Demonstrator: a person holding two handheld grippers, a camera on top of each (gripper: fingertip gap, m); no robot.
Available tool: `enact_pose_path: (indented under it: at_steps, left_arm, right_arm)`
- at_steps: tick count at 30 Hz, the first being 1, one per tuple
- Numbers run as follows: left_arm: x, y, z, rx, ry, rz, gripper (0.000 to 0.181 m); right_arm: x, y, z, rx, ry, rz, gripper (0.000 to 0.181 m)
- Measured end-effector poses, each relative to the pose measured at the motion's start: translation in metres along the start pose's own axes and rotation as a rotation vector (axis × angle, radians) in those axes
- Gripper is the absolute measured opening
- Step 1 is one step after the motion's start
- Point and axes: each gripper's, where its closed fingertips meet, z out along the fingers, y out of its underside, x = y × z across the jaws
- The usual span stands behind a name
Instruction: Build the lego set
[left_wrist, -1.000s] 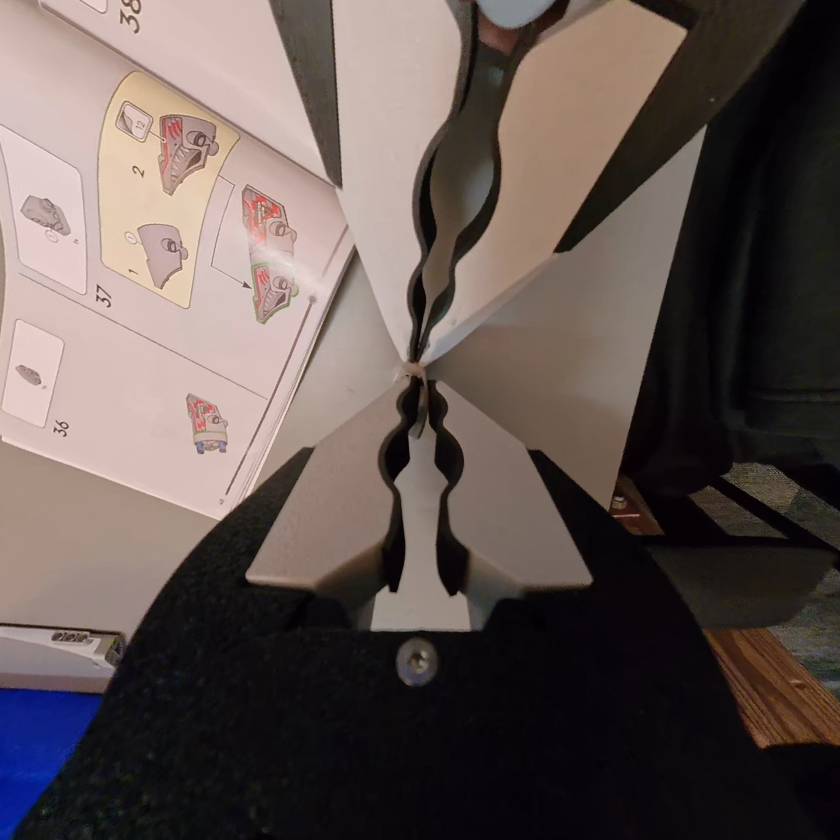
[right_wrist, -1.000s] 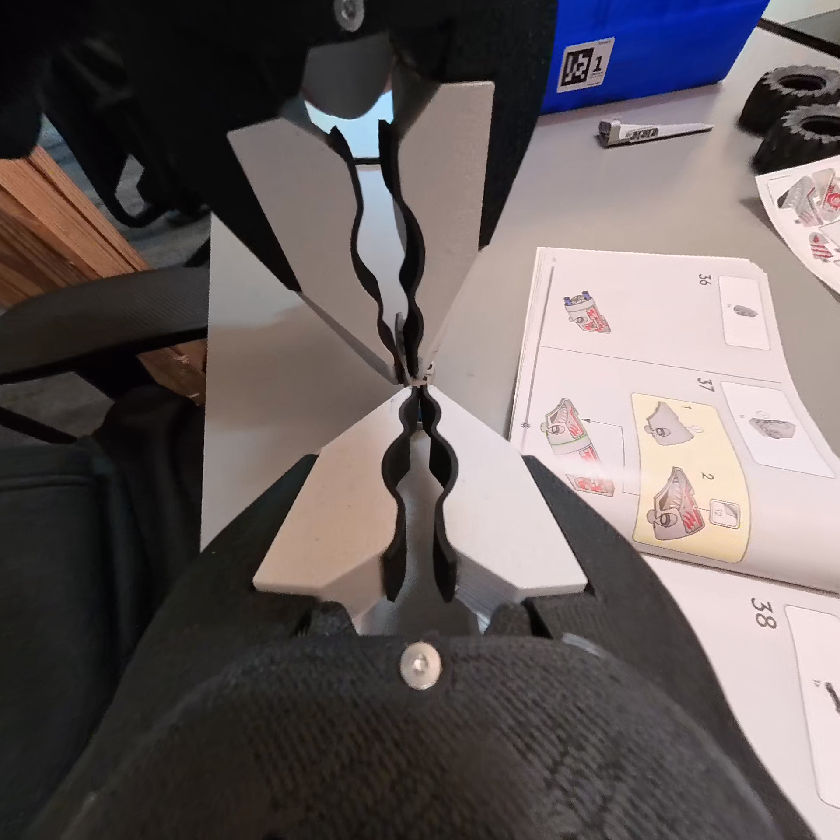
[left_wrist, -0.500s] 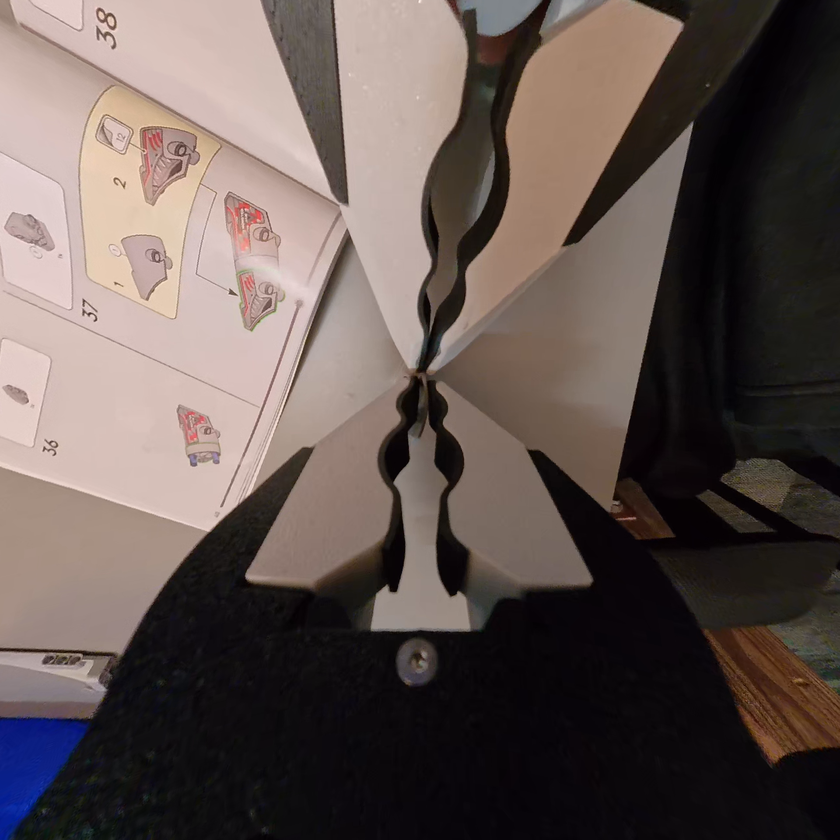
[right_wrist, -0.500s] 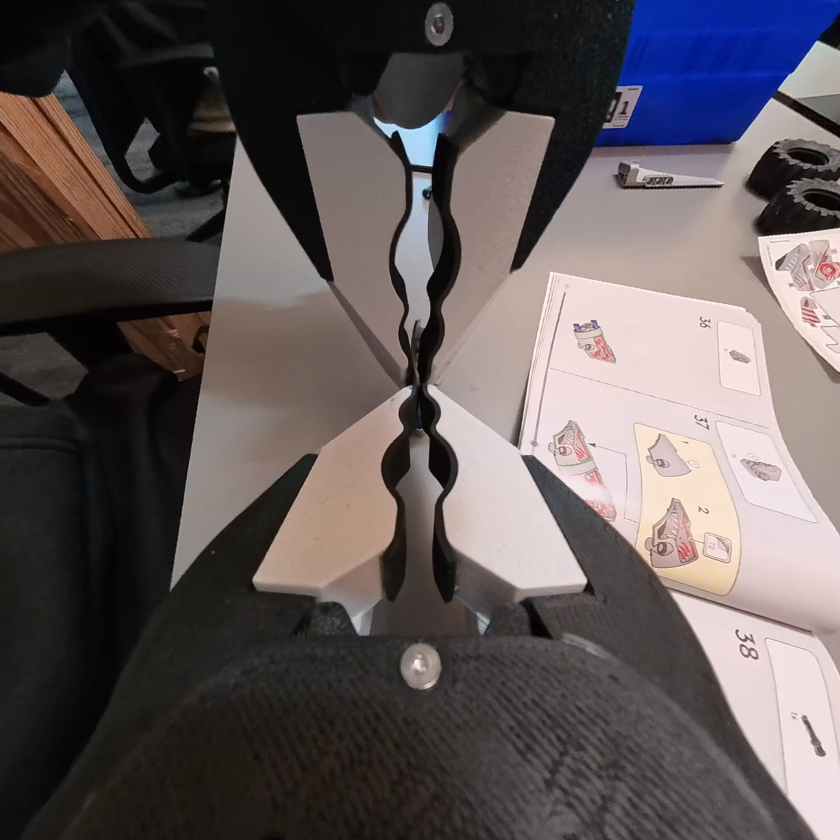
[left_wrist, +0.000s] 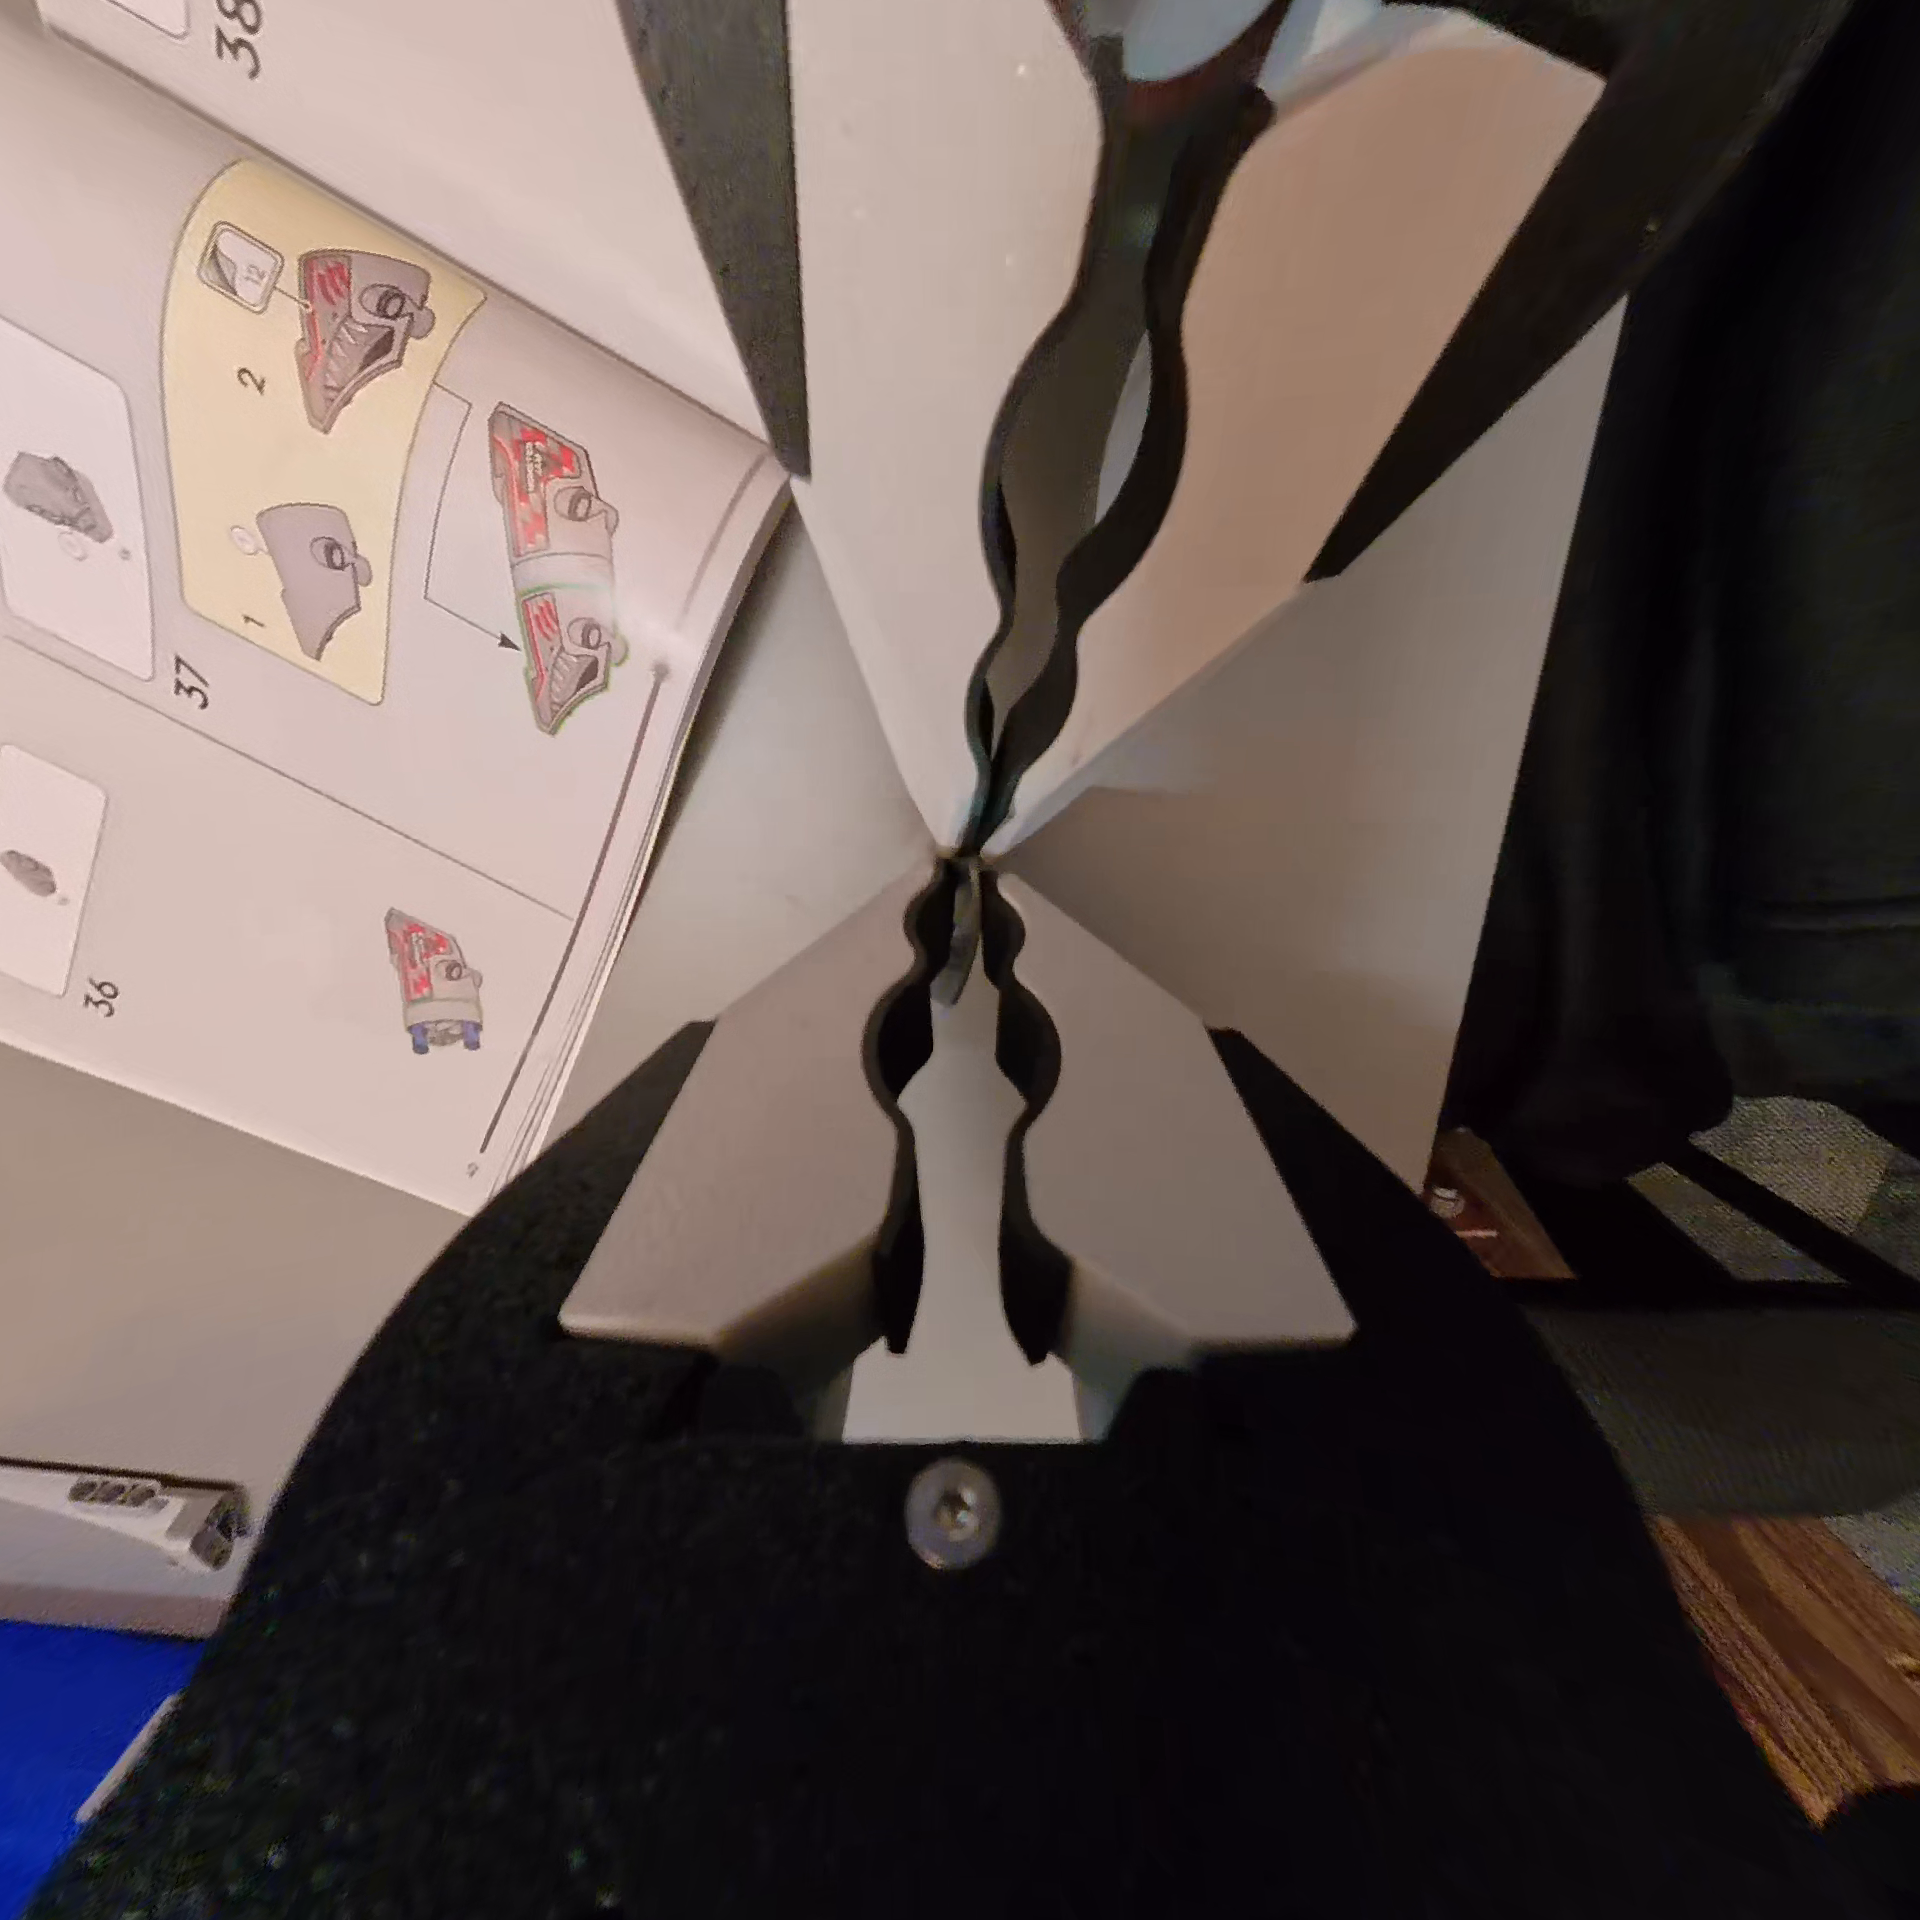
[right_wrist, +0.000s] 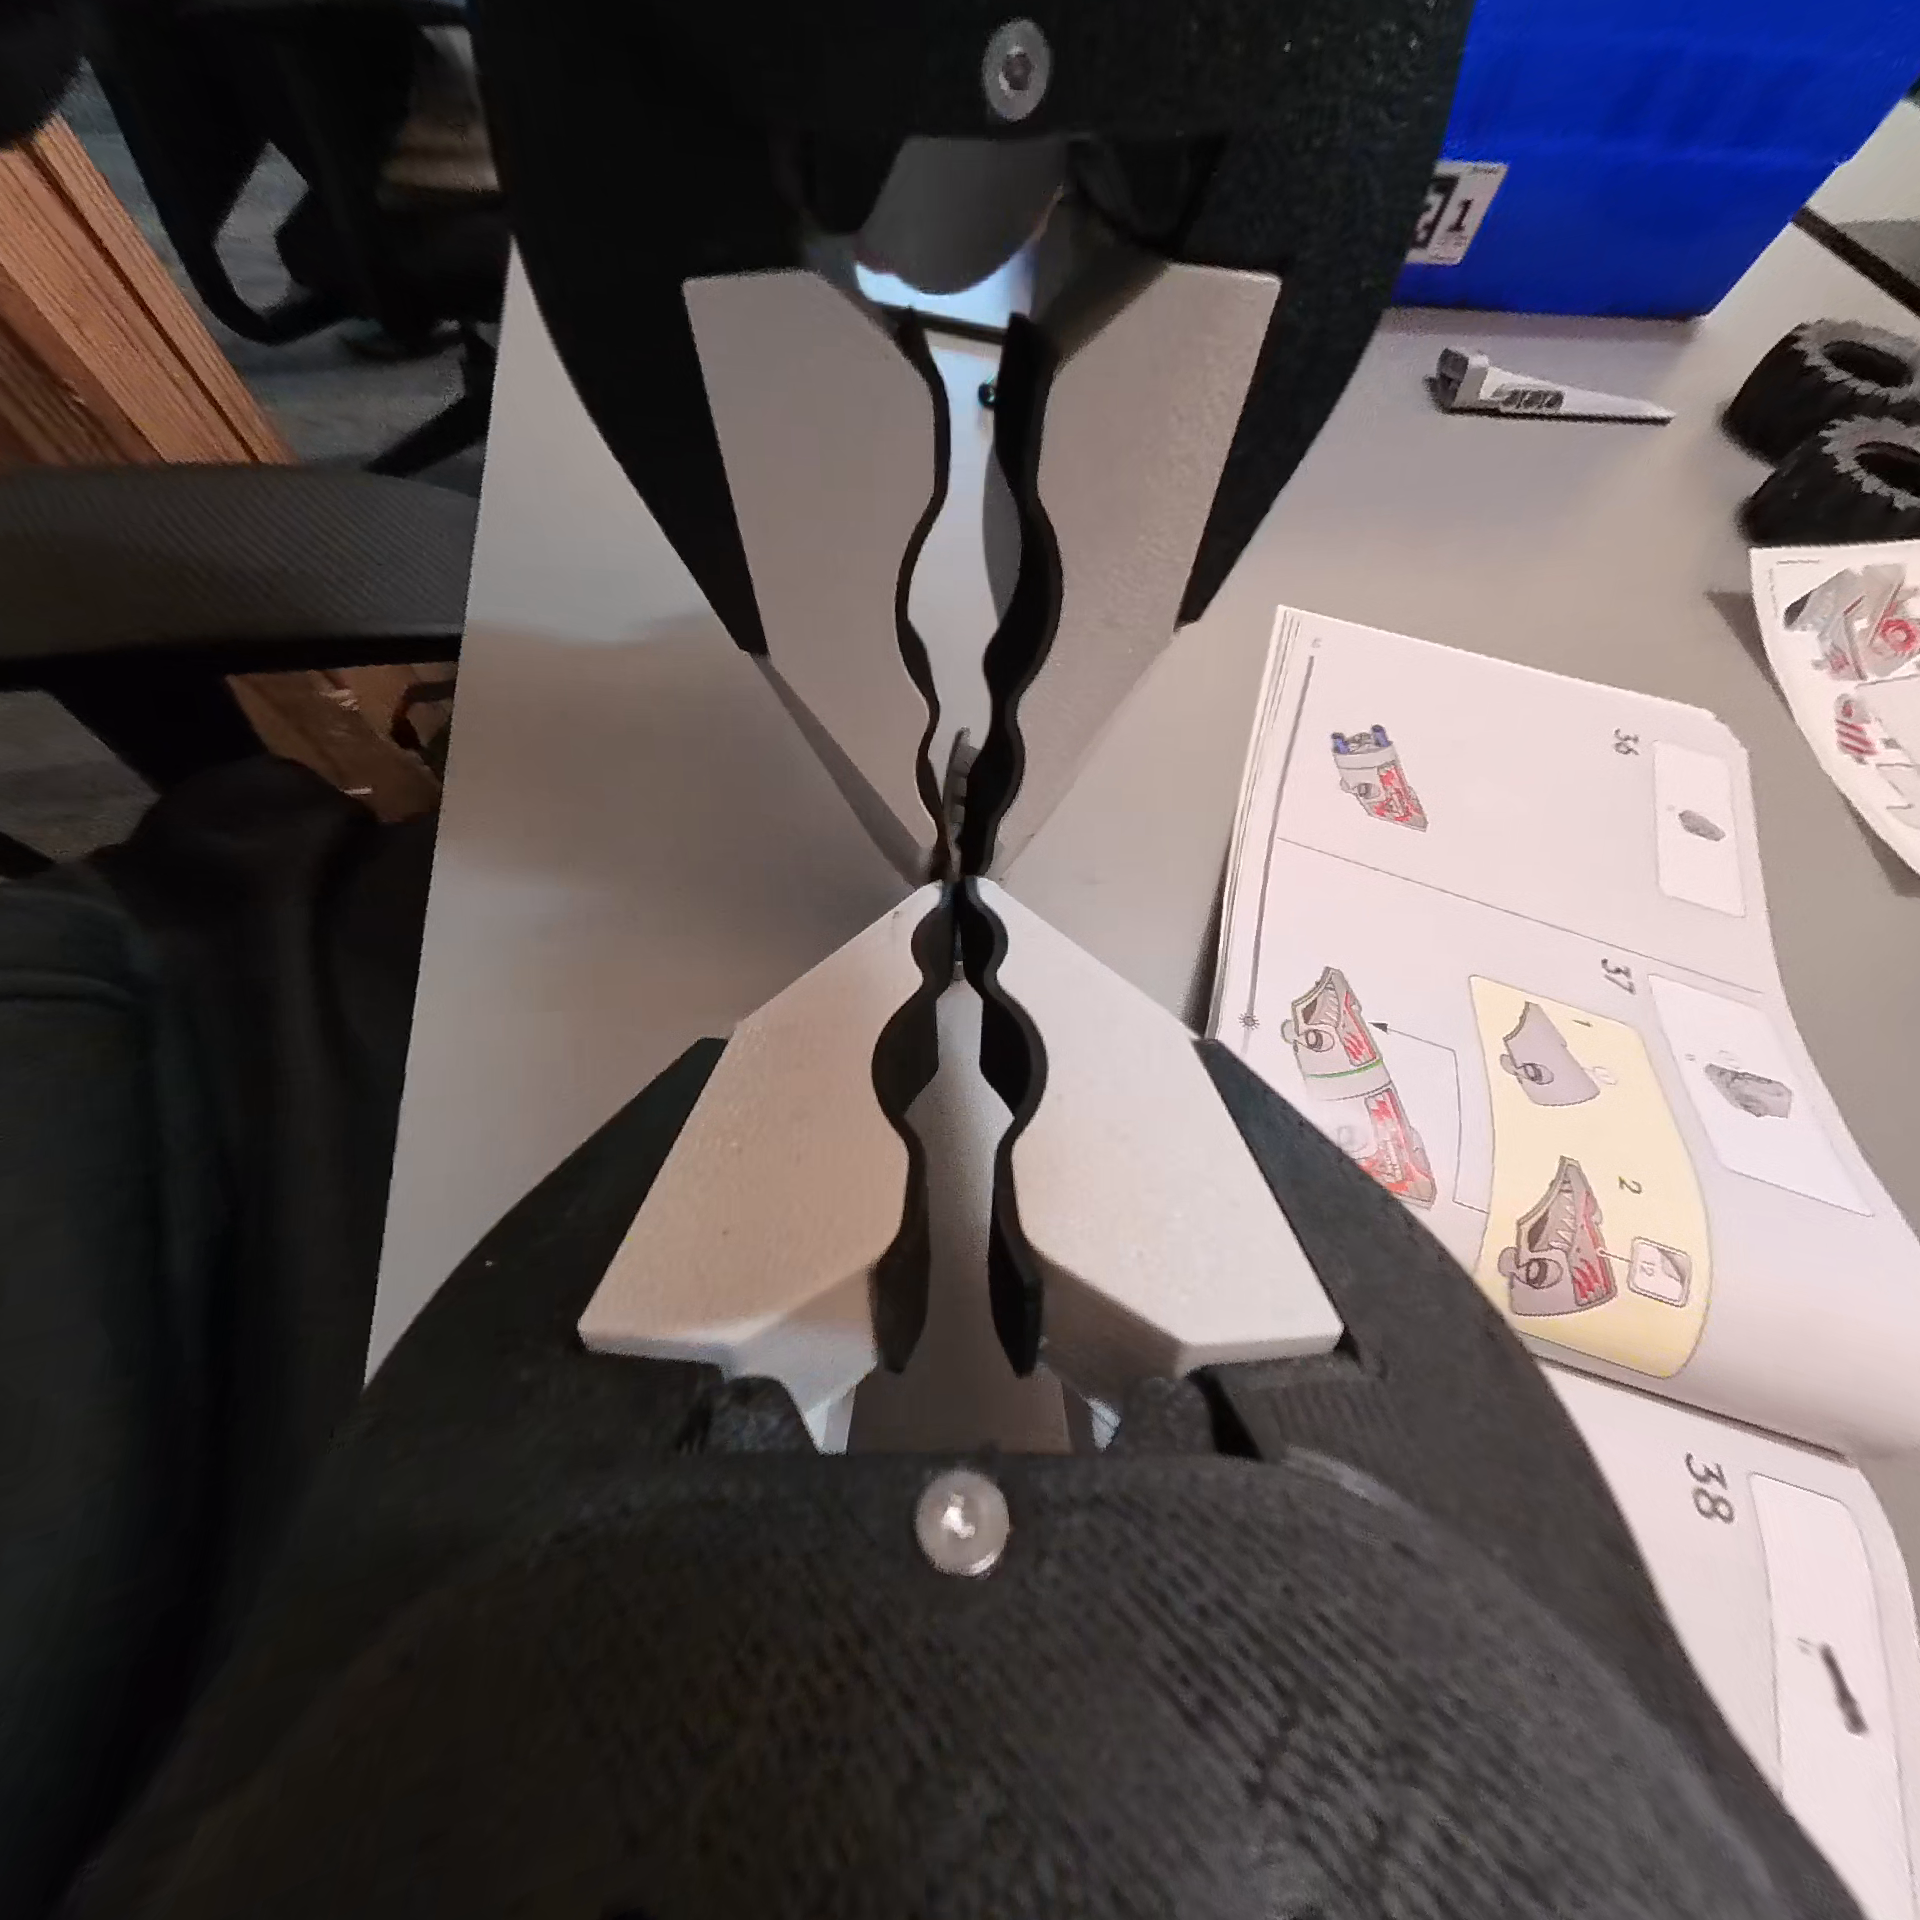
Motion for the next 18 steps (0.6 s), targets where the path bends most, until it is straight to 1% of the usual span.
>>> enact_pose_path:
  at_steps: [1,5,7,8,9,10,12,14,15,17,18]
  left_arm:
    - [0.0,0.0,0.0,-0.001,0.001,0.002,0.002]
    - [0.0,0.001,-0.001,-0.019,-0.032,0.033,0.002]
    - [-0.003,0.004,-0.004,0.007,-0.052,-0.004,0.002]
    - [-0.006,0.004,-0.008,0.061,-0.068,-0.047,0.002]
    - [-0.006,-0.001,-0.015,0.167,-0.058,-0.103,0.002]
    - [-0.003,-0.011,-0.026,0.316,-0.022,-0.167,0.002]
    - [-0.002,-0.034,-0.058,0.68,0.047,-0.276,0.002]
    - [0.002,-0.049,-0.1,1.053,0.091,-0.294,0.002]
    - [0.003,-0.051,-0.12,1.218,0.091,-0.286,0.002]
    - [0.006,-0.048,-0.153,1.483,0.108,-0.276,0.001]
    - [0.012,-0.047,-0.165,1.588,0.154,-0.251,0.001]
  right_arm:
    - [0.0,0.0,0.0,0.0,0.001,-0.001,0.0]
    - [-0.001,0.0,-0.001,0.002,0.018,-0.032,0.0]
    - [0.002,-0.009,-0.009,0.055,0.07,-0.061,0.011]
    - [0.005,-0.015,-0.018,0.089,0.11,-0.087,0.018]
    - [0.006,-0.021,-0.028,0.113,0.146,-0.108,0.021]
    - [0.009,-0.025,-0.037,0.128,0.185,-0.116,0.026]
    - [0.014,-0.035,-0.053,0.177,0.235,-0.108,0.026]
    - [0.012,-0.053,-0.065,0.265,0.23,-0.11,0.028]
    - [0.011,-0.063,-0.071,0.309,0.227,-0.114,0.027]
    - [0.012,-0.083,-0.086,0.382,0.239,-0.116,0.026]
    - [0.012,-0.094,-0.093,0.413,0.243,-0.122,0.023]
